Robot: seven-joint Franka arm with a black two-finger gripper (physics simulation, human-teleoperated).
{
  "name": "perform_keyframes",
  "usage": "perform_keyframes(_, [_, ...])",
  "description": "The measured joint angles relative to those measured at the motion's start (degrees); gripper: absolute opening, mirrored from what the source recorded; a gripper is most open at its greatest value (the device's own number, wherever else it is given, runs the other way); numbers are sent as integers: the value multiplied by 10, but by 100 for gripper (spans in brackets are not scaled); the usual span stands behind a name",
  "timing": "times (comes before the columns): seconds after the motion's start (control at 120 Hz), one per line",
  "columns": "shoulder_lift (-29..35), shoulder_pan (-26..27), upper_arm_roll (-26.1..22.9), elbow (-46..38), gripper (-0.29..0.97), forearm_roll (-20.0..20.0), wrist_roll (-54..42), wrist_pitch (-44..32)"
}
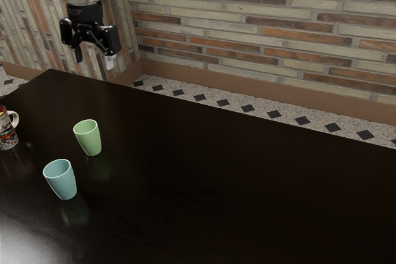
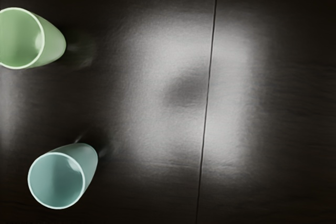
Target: Place the left cup onto the right cup
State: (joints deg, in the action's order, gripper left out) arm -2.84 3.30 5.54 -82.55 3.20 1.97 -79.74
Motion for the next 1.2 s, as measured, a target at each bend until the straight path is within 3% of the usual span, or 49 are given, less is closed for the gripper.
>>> perform_keyframes(0.267, [0,7,5,-41,68,4,4,-16])
perform_keyframes(0.625, [-50,-106,21,-105,68,9,-16,-105])
perform_keyframes(0.975, [-110,-123,23,-163,68,0,-42,-228])
perform_keyframes(1.092, [-140,-131,21,-156,68,1,-52,-274])
perform_keyframes(1.2, [-188,-149,6,-99,68,1,-60,-291])
